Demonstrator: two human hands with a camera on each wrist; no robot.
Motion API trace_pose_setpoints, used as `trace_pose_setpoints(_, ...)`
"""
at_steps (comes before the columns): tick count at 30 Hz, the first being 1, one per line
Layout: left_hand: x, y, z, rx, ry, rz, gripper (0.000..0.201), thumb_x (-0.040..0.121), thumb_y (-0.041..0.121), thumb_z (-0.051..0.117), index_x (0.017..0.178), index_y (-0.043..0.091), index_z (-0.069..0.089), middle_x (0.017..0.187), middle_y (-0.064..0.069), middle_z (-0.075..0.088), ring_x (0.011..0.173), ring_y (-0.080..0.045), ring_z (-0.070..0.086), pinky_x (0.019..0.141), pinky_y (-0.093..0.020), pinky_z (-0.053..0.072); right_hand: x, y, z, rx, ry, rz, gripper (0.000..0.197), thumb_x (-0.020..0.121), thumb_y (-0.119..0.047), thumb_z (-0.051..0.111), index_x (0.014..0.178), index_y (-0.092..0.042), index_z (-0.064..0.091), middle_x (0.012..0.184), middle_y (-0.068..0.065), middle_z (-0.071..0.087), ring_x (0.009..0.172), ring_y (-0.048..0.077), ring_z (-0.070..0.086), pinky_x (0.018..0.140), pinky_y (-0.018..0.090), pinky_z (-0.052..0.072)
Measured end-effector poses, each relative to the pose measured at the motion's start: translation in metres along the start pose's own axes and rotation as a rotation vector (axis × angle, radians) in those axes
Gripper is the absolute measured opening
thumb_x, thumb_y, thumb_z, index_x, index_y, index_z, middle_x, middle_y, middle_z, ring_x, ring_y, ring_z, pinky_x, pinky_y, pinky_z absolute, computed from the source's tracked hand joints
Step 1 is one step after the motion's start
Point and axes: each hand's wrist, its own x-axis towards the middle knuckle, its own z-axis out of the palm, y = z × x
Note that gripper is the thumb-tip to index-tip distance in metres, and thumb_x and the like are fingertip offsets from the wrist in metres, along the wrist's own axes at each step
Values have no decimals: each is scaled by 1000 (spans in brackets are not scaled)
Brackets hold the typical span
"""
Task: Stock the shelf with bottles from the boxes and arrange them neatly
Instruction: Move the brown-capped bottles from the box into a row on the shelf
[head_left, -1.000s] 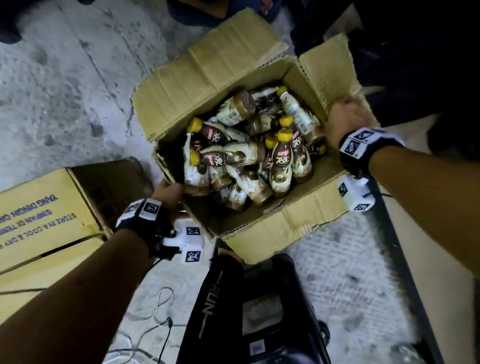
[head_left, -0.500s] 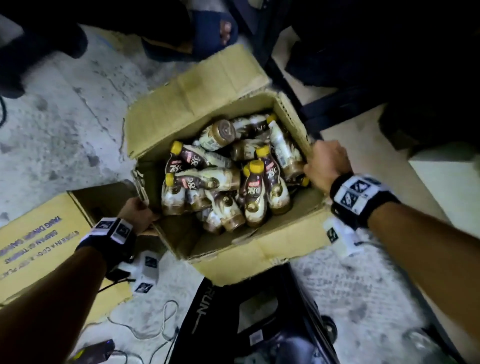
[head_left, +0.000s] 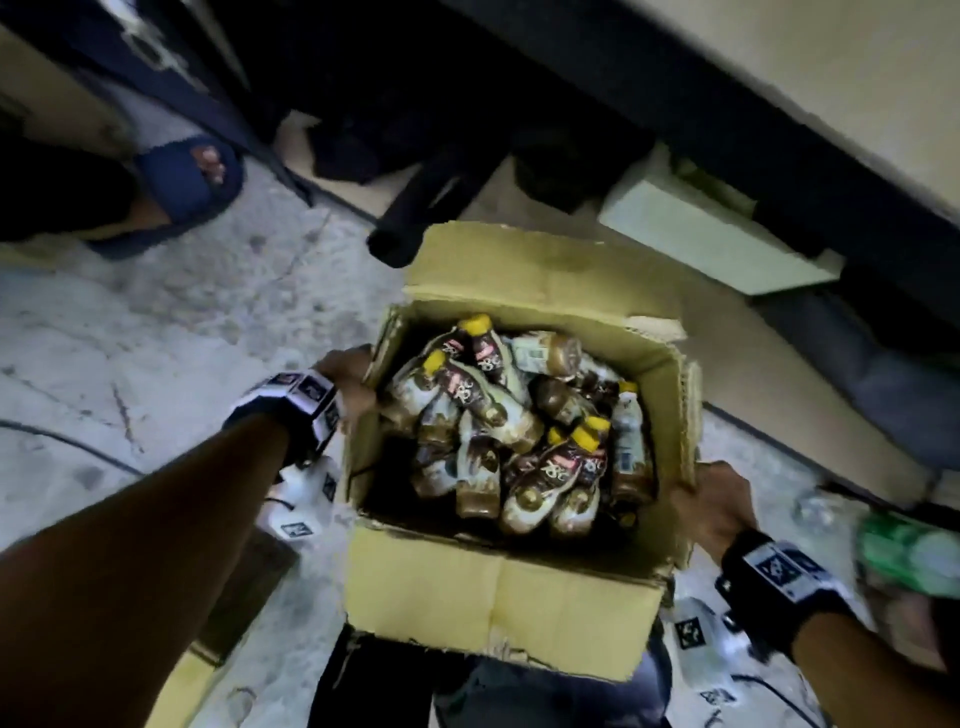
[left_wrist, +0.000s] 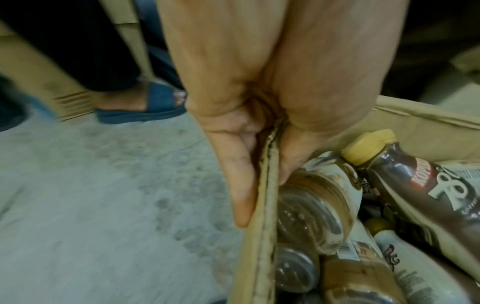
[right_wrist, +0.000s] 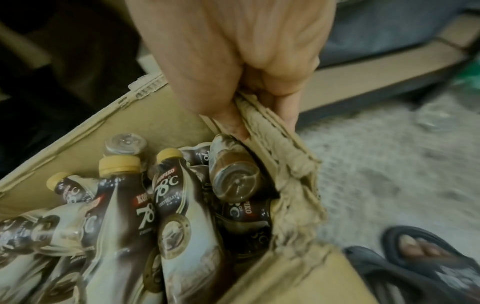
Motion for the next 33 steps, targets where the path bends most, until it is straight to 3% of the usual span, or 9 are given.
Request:
trace_pose_setpoints(4,36,71,39,170,-52,43,66,81,24,70,139,24,38,132,-13,54,114,-36,56,87,-40,51,9,76,7,144,44,167,16,82,-12,63,77,3,65,77,20,65,72,32,60,61,31,45)
trace_pose_setpoints(9,70,123,93,304,-14,55,61,85,18,66,140,12,40,136,-18,49,120,-38,51,78,-30,42,37,140,26,272,65,232,16,80,-7,60,69,3,62,67,17,60,64,31,58,55,30,41)
trace_pose_setpoints(19,86,160,133,292,124,27,50,86,10,61,134,14,48,128,-19,57,110,-40,59,87,-41,51,70,172,55,447,-10,252,21,84,-16,59,63,-13,64,68,6,59,75,30,54,66,32,42)
trace_pose_setpoints(21,75,168,136,215,199,-38,48,85,9,58,132,18,48,119,-17,62,98,-37,63,77,-36,53,62,170,52,501,15,275,14,84,-18,62,76,-12,71,84,11,68,88,35,60,72,33,46)
trace_pose_setpoints(23,62,182,138,104,321,-45,55,83,9,58,135,21,43,118,-15,63,102,-34,62,80,-34,52,53,169,48,565,78,313,24,85,-14,61,106,-10,72,111,14,69,104,36,62,84,35,50)
trace_pose_setpoints(26,46,209,146,180,478,103,54,82,11,61,132,18,43,125,-18,54,115,-37,52,95,-42,47,46,156,45,565,182,212,28,86,-7,57,113,-7,64,108,9,66,100,30,62,85,32,49)
trace_pose_setpoints(28,48,225,157,249,429,210,51,84,12,60,132,18,45,127,-16,53,116,-36,52,97,-41,46,53,142,52,576,188,125,25,86,-10,58,111,-10,64,101,6,68,97,27,64,88,34,51)
trace_pose_setpoints(30,63,234,171,409,282,291,66,81,13,63,141,24,37,137,-14,46,124,-38,46,103,-47,43,66,125,59,665,108,86,34,89,-21,63,121,-14,60,110,6,69,102,26,65,83,33,52)
trace_pose_setpoints(33,84,239,187,730,48,303,92,79,25,71,151,32,13,156,-7,19,139,-44,19,108,-62,29,90,104,78,778,-89,22,74,76,-48,75,139,-24,45,127,-5,59,114,18,57,94,34,49)
